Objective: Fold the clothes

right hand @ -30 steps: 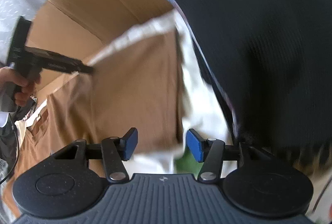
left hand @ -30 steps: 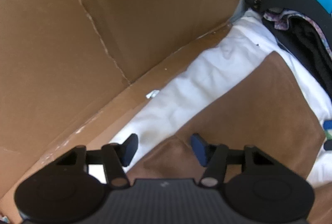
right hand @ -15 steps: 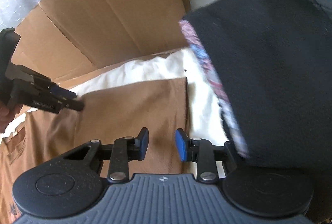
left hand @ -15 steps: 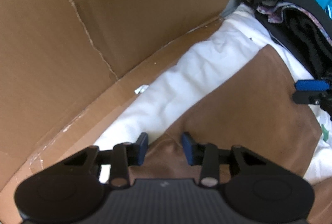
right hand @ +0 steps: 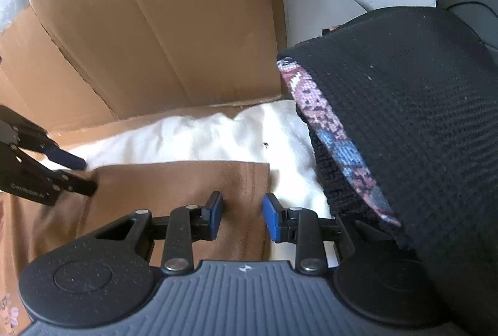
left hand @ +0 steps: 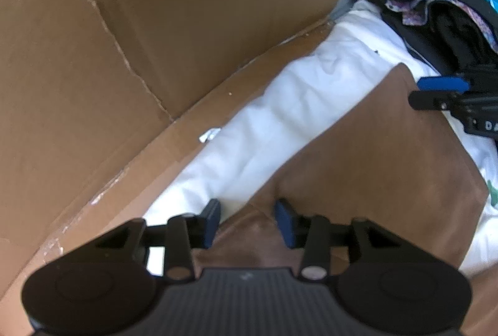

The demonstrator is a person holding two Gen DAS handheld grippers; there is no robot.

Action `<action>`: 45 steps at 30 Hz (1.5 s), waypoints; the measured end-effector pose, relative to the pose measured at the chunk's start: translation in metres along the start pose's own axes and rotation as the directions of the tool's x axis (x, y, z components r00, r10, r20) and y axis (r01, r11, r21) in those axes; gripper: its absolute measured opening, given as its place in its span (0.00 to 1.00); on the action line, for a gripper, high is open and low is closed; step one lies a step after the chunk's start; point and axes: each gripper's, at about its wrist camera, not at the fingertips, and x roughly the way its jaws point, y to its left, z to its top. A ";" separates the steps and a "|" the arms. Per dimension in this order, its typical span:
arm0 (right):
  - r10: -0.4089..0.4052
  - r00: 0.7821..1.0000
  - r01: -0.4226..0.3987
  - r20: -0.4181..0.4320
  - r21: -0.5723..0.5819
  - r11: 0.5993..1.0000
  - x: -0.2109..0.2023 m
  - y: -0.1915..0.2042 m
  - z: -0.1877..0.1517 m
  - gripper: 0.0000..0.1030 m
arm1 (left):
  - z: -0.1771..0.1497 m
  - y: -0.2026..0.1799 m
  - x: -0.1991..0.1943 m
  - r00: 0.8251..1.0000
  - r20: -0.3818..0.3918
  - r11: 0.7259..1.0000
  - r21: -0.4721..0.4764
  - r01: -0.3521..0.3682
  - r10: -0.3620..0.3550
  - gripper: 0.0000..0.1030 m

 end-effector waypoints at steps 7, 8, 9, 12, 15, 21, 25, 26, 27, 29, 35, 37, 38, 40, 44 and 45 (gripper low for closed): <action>-0.006 1.000 0.005 0.011 0.025 1.000 0.015 0.001 0.004 0.38 | -0.004 -0.006 -0.002 1.000 0.021 1.000 0.025 0.007 -0.008 0.31; 0.010 1.000 -0.010 0.013 0.026 1.000 0.016 0.001 0.005 0.37 | -0.004 -0.007 -0.002 1.000 0.025 1.000 0.029 0.007 -0.008 0.28; 0.024 1.000 -0.025 0.014 0.019 1.000 0.017 0.001 0.006 0.32 | -0.004 -0.008 -0.002 1.000 0.028 0.999 0.033 0.007 -0.008 0.23; 0.048 0.998 -0.046 0.028 -0.056 0.997 0.013 0.008 0.006 0.04 | -0.002 -0.015 -0.002 0.999 0.037 0.999 0.051 -0.004 0.002 0.16; 0.030 0.998 -0.024 0.056 -0.111 0.994 0.007 0.011 0.005 0.02 | -0.003 -0.017 -0.004 0.999 0.044 0.998 0.066 -0.015 0.012 0.13; -0.013 0.994 0.035 0.111 -0.191 0.981 -0.005 0.020 0.011 0.02 | -0.002 -0.016 -0.006 0.998 0.063 0.999 0.041 -0.017 0.015 0.10; -0.030 0.992 0.058 0.121 -0.232 0.971 -0.004 0.024 0.021 0.02 | 0.000 -0.017 -0.007 0.997 0.073 0.999 0.041 -0.025 0.022 0.10; -0.034 0.992 0.064 0.123 -0.244 0.968 -0.004 0.026 0.023 0.02 | 0.000 -0.015 -0.008 0.997 0.078 0.999 0.035 -0.024 0.021 0.09; -0.039 0.992 0.070 0.124 -0.254 0.965 -0.003 0.027 0.025 0.02 | 0.001 -0.014 -0.009 0.996 0.083 0.999 0.028 -0.023 0.020 0.09; -0.051 0.991 0.083 0.121 -0.274 0.958 0.000 0.029 0.029 0.02 | 0.002 -0.011 -0.012 0.996 0.093 1.000 0.012 -0.020 0.019 0.09; -0.097 0.988 0.134 0.122 -0.338 0.931 0.003 0.034 0.028 0.02 | 0.008 -0.008 -0.014 0.992 0.119 1.000 -0.003 -0.031 0.031 0.08; -0.104 0.987 0.143 0.124 -0.363 0.921 0.006 0.037 0.030 0.02 | 0.009 -0.007 -0.012 0.992 0.119 0.999 -0.009 -0.034 0.035 0.08; -0.107 0.986 0.147 0.124 -0.375 0.915 0.008 0.039 0.031 0.02 | 0.009 -0.007 -0.011 0.992 0.117 0.999 -0.014 -0.035 0.036 0.08; -0.110 0.987 0.149 0.121 -0.389 0.909 0.016 0.043 0.033 0.02 | 0.008 -0.007 -0.009 0.993 0.114 0.999 -0.022 -0.038 0.041 0.08; -0.119 0.984 0.165 0.133 -0.428 0.888 0.025 0.050 0.039 0.02 | 0.006 -0.007 -0.005 0.992 0.116 0.998 -0.051 -0.044 0.049 0.08; -0.121 0.983 0.170 0.136 -0.443 0.881 0.027 0.052 0.040 0.02 | 0.005 -0.007 -0.004 0.992 0.115 0.997 -0.060 -0.044 0.051 0.08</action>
